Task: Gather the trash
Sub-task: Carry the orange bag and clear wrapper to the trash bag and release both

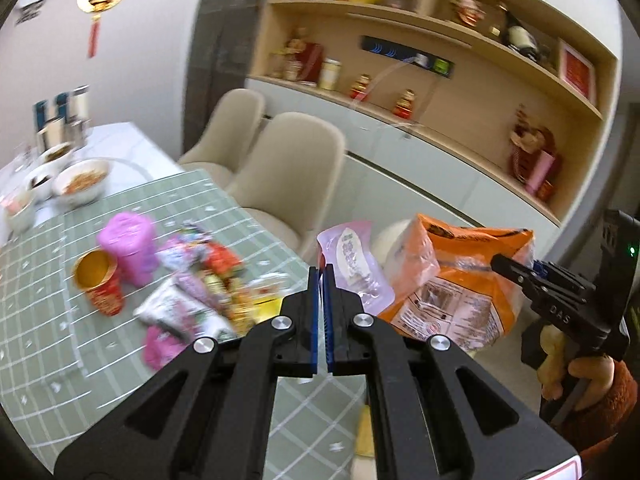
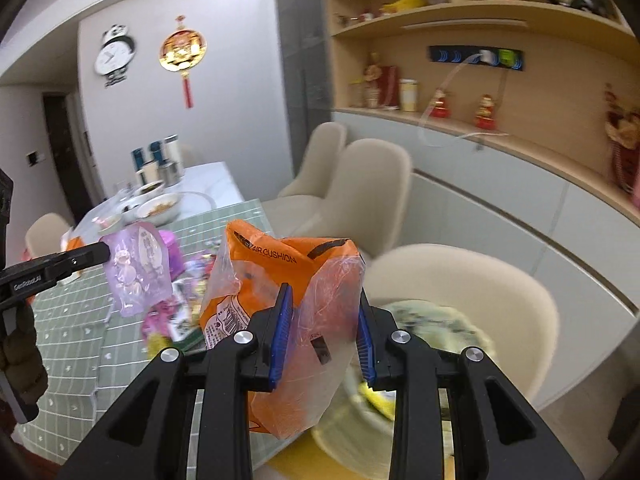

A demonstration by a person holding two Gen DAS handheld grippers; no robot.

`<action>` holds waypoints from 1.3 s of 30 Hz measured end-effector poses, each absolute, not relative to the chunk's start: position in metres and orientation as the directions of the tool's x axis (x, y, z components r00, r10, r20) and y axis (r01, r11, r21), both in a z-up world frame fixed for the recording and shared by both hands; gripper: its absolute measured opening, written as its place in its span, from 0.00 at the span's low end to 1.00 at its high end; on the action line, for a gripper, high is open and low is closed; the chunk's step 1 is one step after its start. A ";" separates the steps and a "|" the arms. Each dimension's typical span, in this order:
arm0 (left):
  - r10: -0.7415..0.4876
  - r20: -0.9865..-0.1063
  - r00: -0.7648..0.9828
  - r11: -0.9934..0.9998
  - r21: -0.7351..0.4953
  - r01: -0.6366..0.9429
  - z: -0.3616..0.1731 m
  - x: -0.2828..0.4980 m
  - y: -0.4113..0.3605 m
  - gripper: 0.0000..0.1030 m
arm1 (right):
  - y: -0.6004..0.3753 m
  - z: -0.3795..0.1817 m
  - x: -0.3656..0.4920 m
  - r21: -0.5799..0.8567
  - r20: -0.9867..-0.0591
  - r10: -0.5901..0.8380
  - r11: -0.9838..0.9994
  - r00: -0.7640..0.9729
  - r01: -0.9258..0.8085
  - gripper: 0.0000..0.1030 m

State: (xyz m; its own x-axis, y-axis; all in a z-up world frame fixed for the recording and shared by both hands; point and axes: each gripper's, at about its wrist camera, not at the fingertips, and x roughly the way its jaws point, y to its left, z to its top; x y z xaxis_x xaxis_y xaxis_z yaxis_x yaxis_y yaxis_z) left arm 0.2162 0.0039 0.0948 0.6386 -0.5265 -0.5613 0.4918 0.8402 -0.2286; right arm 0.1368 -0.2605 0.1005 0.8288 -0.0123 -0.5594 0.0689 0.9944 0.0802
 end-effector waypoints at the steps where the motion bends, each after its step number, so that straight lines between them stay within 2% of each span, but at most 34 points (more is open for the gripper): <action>1: -0.536 -0.564 0.628 0.832 -0.226 0.507 0.095 0.216 -0.006 0.02 | -0.267 0.100 0.134 0.080 -0.559 -0.023 0.993 0.829 0.082 0.28; 10: -0.622 -0.599 0.505 0.742 -0.243 0.625 0.086 0.224 -0.099 0.02 | -0.353 0.104 0.099 -0.005 -0.541 -0.212 0.968 0.814 0.250 0.28; 14: -0.645 -0.612 0.457 0.713 -0.268 0.647 0.081 0.229 -0.134 0.02 | -0.385 0.091 0.101 0.004 -0.569 -0.233 0.958 0.789 0.286 0.28; 20: -0.625 -0.647 0.436 0.716 -0.253 0.651 0.071 0.228 -0.167 0.02 | -0.404 0.056 0.116 0.034 -0.622 -0.181 0.966 0.762 0.257 0.28; 27: -0.562 -0.705 0.432 0.761 -0.236 0.605 0.050 0.234 -0.176 0.02 | -0.392 -0.007 0.156 0.064 -0.720 -0.038 0.990 0.693 0.122 0.28; 32: -0.511 -0.735 0.446 0.797 -0.212 0.565 0.041 0.239 -0.174 0.02 | -0.388 -0.045 0.185 0.066 -0.772 0.011 0.996 0.636 0.063 0.28; 39: -0.465 -0.755 0.463 0.835 -0.200 0.513 0.034 0.249 -0.169 0.02 | -0.397 -0.067 0.206 0.073 -0.811 0.039 0.997 0.584 0.035 0.28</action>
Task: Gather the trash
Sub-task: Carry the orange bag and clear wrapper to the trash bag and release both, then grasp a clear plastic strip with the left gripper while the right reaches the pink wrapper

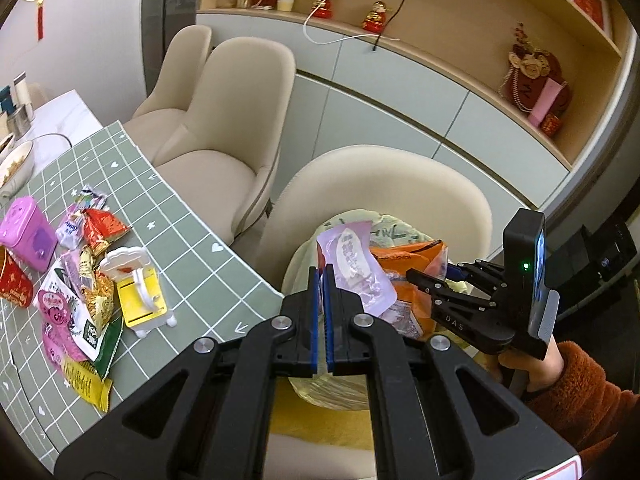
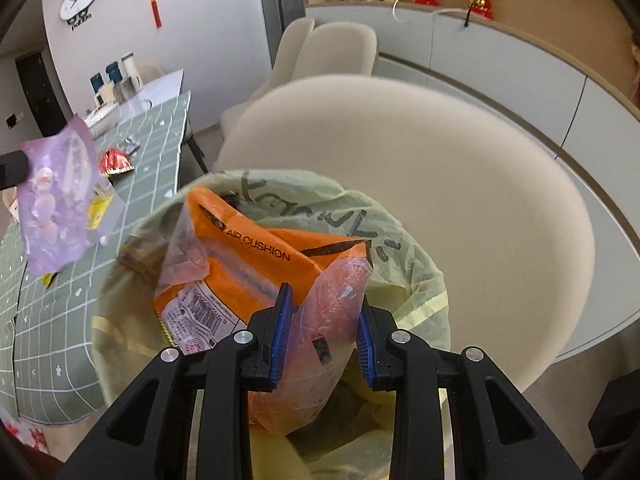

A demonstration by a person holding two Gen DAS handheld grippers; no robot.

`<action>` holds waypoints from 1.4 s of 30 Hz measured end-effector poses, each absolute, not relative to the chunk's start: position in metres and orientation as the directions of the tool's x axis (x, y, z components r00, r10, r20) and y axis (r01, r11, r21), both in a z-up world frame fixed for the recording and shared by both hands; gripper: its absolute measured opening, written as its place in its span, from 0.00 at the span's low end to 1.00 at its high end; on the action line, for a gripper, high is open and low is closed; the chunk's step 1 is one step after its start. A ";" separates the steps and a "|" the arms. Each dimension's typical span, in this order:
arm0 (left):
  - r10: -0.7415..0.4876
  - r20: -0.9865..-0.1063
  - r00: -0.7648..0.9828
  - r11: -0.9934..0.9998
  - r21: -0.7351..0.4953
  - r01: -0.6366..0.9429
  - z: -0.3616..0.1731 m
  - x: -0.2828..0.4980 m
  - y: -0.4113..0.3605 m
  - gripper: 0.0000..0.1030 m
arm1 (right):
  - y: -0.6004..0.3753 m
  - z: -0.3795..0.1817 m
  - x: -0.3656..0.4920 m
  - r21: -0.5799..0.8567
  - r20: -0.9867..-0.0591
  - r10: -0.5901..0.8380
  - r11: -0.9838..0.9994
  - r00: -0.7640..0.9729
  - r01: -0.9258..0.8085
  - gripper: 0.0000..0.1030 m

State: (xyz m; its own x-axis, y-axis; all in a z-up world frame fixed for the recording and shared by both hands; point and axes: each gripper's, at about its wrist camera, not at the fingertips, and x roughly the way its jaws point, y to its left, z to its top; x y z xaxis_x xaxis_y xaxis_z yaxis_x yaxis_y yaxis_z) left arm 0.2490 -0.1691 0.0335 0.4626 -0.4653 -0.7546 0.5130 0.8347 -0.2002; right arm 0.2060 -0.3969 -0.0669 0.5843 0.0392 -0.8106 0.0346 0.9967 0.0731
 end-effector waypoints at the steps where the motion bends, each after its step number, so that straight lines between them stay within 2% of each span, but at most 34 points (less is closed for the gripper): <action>1: -0.462 -0.757 0.463 0.837 -0.200 0.509 0.033 0.250 -0.169 0.02 | -0.398 -0.070 0.209 0.072 -0.821 0.040 0.997 0.570 0.034 0.28; 4: -0.454 -0.763 0.460 0.842 -0.199 0.502 0.031 0.252 -0.172 0.02 | -0.399 -0.079 0.216 0.077 -0.841 0.045 0.996 0.539 0.037 0.28; 7: -0.460 -0.769 0.444 0.835 -0.205 0.511 0.030 0.253 -0.180 0.02 | -0.404 -0.073 0.211 0.144 -0.817 0.096 0.989 0.569 0.040 0.29; 10: -0.469 -0.781 0.412 0.818 -0.209 0.536 0.025 0.253 -0.193 0.02 | -0.414 -0.064 0.204 0.222 -0.784 0.163 0.975 0.599 0.025 0.37; 13: -0.468 -0.791 0.394 0.804 -0.197 0.561 0.019 0.253 -0.208 0.02 | -0.418 -0.050 0.194 0.228 -0.750 0.174 0.974 0.638 0.003 0.54; 14: -0.469 -0.793 0.388 0.799 -0.193 0.570 0.018 0.252 -0.213 0.02 | -0.421 -0.044 0.188 0.228 -0.736 0.168 0.974 0.655 0.006 0.56; 19: -0.436 -0.835 0.336 0.748 -0.129 0.651 0.003 0.251 -0.250 0.02 | -0.446 -0.023 0.159 0.248 -0.673 0.101 0.964 0.733 0.095 0.57; 24: -0.323 -0.900 0.291 0.681 -0.008 0.732 -0.032 0.247 -0.289 0.02 | -0.470 -0.024 0.138 0.277 -0.675 0.078 0.948 0.734 0.154 0.57; 27: -0.308 -0.916 0.257 0.682 -0.024 0.731 -0.045 0.249 -0.296 0.02 | -0.478 -0.025 0.127 0.276 -0.680 0.056 0.943 0.731 0.185 0.57; 28: -0.314 -0.916 0.251 0.685 -0.036 0.728 -0.046 0.250 -0.296 0.04 | -0.479 -0.027 0.122 0.286 -0.678 0.055 0.939 0.733 0.194 0.57; 30: -0.333 -0.914 0.233 0.696 -0.071 0.715 -0.047 0.251 -0.293 0.23 | -0.482 -0.030 0.116 0.292 -0.680 0.052 0.934 0.732 0.205 0.57; 31: -0.342 -0.911 0.232 0.702 -0.084 0.707 -0.046 0.251 -0.291 0.27 | -0.484 -0.030 0.112 0.293 -0.682 0.052 0.933 0.730 0.207 0.57; 37: -0.434 -0.849 0.302 0.769 -0.174 0.614 -0.023 0.248 -0.259 0.36 | -0.476 -0.029 0.110 0.285 -0.683 0.054 0.938 0.729 0.198 0.57; 42: -0.461 -0.756 0.464 0.846 -0.217 0.487 0.006 0.242 -0.196 0.44 | -0.456 -0.016 0.113 0.284 -0.665 0.066 0.944 0.744 0.170 0.57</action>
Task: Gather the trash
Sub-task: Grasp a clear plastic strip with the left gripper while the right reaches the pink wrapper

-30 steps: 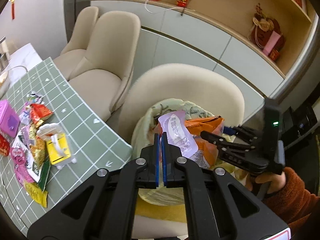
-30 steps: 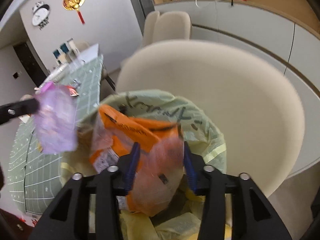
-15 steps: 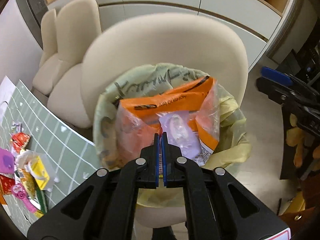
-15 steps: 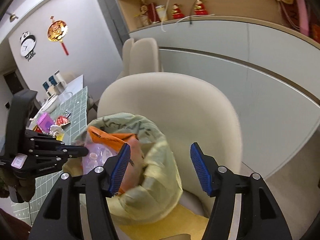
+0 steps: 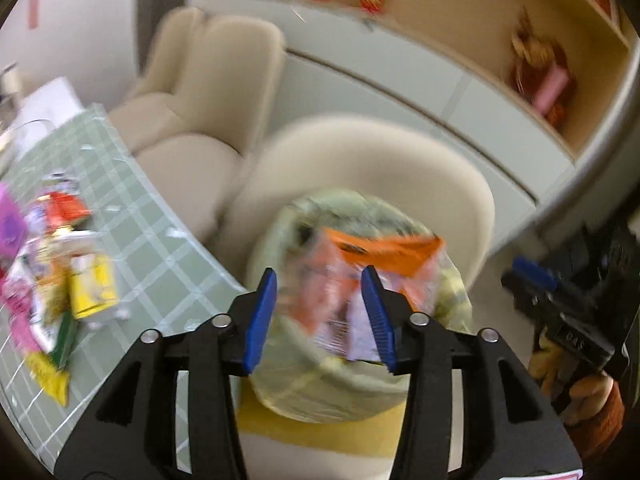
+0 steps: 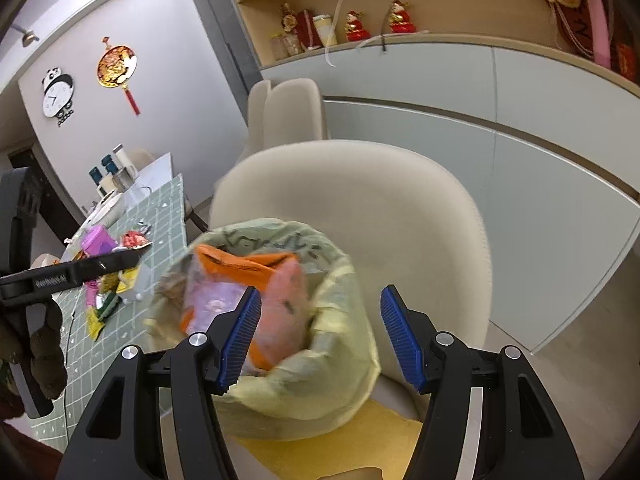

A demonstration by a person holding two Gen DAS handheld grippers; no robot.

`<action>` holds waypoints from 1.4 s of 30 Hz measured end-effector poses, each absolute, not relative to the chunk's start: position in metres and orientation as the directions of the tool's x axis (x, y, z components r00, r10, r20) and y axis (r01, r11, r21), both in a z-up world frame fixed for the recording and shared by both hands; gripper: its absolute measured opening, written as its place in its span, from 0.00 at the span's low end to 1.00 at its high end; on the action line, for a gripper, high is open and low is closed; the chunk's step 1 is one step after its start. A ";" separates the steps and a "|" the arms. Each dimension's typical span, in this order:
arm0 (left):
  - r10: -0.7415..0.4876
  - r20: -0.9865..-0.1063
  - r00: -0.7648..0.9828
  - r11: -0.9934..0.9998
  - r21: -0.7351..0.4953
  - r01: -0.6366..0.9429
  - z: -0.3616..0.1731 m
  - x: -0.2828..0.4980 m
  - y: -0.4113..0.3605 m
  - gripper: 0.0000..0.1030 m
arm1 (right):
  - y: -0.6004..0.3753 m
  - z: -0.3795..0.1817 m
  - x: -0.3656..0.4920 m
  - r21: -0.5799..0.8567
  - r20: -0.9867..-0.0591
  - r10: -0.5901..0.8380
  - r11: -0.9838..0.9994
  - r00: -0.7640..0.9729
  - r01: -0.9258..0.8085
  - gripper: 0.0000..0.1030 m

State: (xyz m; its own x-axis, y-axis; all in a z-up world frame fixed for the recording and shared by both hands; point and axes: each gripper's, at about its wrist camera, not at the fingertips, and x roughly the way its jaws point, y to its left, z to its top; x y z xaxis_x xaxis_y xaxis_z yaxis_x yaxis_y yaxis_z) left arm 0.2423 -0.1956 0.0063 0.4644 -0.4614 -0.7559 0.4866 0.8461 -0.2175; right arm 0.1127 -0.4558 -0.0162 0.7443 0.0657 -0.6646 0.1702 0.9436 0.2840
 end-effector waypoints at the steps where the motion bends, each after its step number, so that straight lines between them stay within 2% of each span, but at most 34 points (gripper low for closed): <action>1: -0.450 -0.738 0.503 0.862 -0.210 0.462 0.010 0.241 -0.180 0.45 | -0.447 -0.012 0.113 0.282 -0.657 0.071 0.947 0.751 0.157 0.57; 6: -0.323 -0.705 0.632 0.940 -0.159 0.303 0.012 0.241 -0.101 0.46 | -0.407 0.007 0.120 0.283 -0.608 0.109 0.955 0.787 0.085 0.62; 11: -0.202 -0.725 0.659 0.978 -0.185 0.096 -0.002 0.242 -0.005 0.48 | -0.343 0.023 0.139 0.266 -0.544 0.221 0.960 0.809 -0.084 0.66; 17: -0.114 -0.759 0.641 0.966 -0.235 -0.106 -0.026 0.237 0.098 0.49 | -0.254 0.017 0.173 0.191 -0.641 0.273 0.962 0.717 -0.195 0.66; 23: -0.198 -0.773 0.602 0.939 -0.326 -0.109 -0.045 0.242 0.136 0.50 | -0.199 0.012 0.195 0.173 -0.685 0.273 0.962 0.676 -0.213 0.66; 27: -0.288 -0.758 0.585 0.918 -0.393 -0.057 -0.053 0.266 0.130 0.50 | -0.174 0.004 0.203 0.108 -0.718 0.210 0.975 0.664 -0.192 0.66; 31: -0.286 -0.746 0.601 0.934 -0.357 0.001 -0.059 0.295 0.114 0.50 | -0.168 -0.007 0.206 0.107 -0.753 0.180 0.983 0.633 -0.152 0.66; 35: -0.276 -0.780 0.562 0.947 -0.319 0.022 -0.080 0.326 0.098 0.49 | -0.164 -0.014 0.210 0.062 -0.787 0.127 0.990 0.604 -0.127 0.66; 37: -0.302 -0.780 0.548 0.943 -0.329 0.051 -0.084 0.335 0.095 0.29 | -0.162 -0.014 0.215 0.038 -0.790 0.112 0.990 0.602 -0.134 0.66; 38: -0.301 -0.776 0.554 0.945 -0.319 0.067 -0.081 0.334 0.094 0.15 | -0.160 -0.013 0.218 0.024 -0.790 0.105 0.990 0.604 -0.141 0.66; 42: -0.339 -0.751 0.566 0.932 -0.350 0.092 -0.069 0.324 0.110 0.13 | -0.148 -0.011 0.240 0.026 -0.786 0.119 0.987 0.607 -0.160 0.66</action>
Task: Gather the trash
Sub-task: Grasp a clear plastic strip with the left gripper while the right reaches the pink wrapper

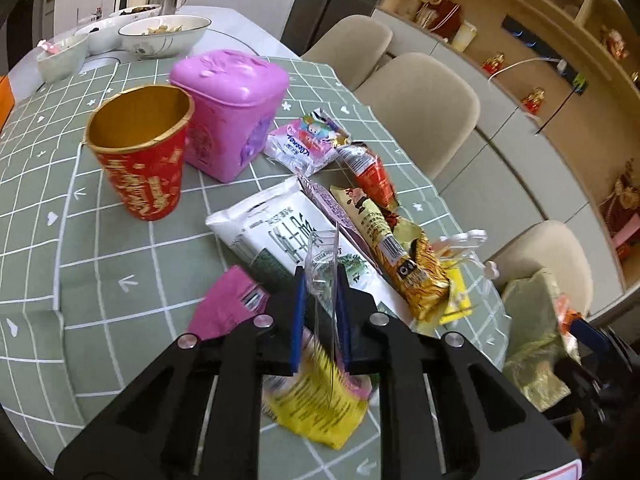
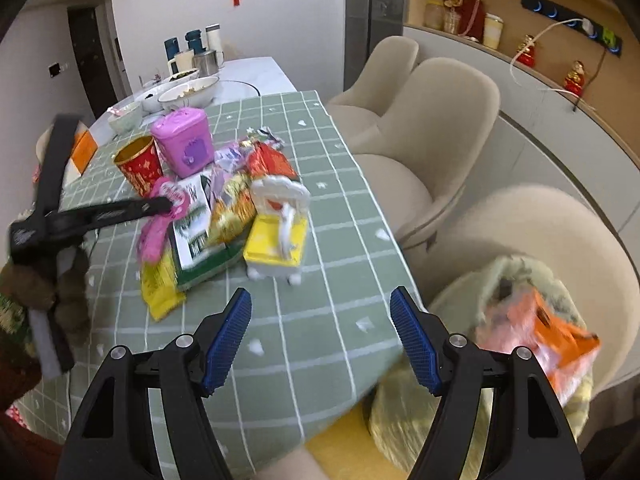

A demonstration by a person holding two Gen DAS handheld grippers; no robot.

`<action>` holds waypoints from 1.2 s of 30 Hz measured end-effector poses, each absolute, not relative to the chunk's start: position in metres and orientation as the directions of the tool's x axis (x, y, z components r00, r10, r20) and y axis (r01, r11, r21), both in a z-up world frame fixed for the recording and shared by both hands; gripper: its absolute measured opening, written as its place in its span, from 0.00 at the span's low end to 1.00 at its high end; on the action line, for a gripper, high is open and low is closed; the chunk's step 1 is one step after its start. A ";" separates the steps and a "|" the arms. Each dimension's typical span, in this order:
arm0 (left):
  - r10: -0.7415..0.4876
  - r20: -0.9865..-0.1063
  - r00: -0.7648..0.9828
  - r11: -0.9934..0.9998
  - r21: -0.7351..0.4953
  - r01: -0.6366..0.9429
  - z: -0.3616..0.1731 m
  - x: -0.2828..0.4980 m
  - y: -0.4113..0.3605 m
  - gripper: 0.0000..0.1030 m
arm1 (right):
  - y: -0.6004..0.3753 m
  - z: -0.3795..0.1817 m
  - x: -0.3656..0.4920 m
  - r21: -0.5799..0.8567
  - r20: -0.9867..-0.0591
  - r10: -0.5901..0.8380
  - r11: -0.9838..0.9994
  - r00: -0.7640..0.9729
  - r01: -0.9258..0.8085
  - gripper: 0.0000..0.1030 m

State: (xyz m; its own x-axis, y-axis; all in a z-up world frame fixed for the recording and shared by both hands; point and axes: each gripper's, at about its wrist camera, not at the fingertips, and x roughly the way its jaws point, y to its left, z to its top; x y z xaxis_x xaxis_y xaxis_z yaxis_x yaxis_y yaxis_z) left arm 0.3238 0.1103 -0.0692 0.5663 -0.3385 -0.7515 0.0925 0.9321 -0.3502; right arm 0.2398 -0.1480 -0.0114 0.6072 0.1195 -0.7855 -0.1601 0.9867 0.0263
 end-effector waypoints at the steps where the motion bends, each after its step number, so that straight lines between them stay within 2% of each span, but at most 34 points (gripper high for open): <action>1: -0.343 -0.749 0.566 0.930 -0.356 0.092 -0.066 0.320 0.116 0.13 | -0.142 -0.011 0.247 0.036 -0.783 0.132 0.985 0.608 -0.168 0.66; 7: -0.348 -0.750 0.563 0.920 -0.388 0.052 -0.059 0.297 0.172 0.13 | -0.090 -0.016 0.266 0.059 -0.769 0.231 0.954 0.596 -0.294 0.66; 14: -0.325 -0.770 0.549 0.921 -0.389 0.000 -0.069 0.271 0.211 0.13 | -0.018 -0.042 0.278 0.068 -0.815 0.320 0.880 0.482 -0.470 0.66; 18: -0.320 -0.764 0.560 0.915 -0.402 -0.026 -0.071 0.256 0.230 0.13 | 0.002 -0.059 0.278 0.108 -0.827 0.349 0.868 0.440 -0.485 0.66; 23: -0.302 -0.771 0.561 0.912 -0.405 -0.066 -0.074 0.239 0.253 0.13 | 0.017 -0.078 0.278 0.084 -0.840 0.298 0.898 0.454 -0.433 0.66; 28: -0.282 -0.777 0.562 0.904 -0.412 -0.117 -0.077 0.228 0.275 0.13 | 0.034 -0.072 0.265 0.259 -0.823 0.444 0.849 0.356 -0.460 0.66; 36: -0.263 -0.779 0.569 0.904 -0.404 -0.137 -0.073 0.208 0.291 0.13 | 0.054 -0.059 0.261 0.221 -0.776 0.449 0.852 0.444 -0.475 0.66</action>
State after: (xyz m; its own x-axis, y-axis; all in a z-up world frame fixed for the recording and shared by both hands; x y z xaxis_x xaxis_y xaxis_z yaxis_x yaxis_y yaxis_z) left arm 0.2075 0.2908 -0.0727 0.5688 -0.2627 -0.7794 -0.1365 0.9043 -0.4044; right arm 0.2612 0.0536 -0.0585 0.4440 0.4487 -0.7756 -0.4751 0.8518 0.2208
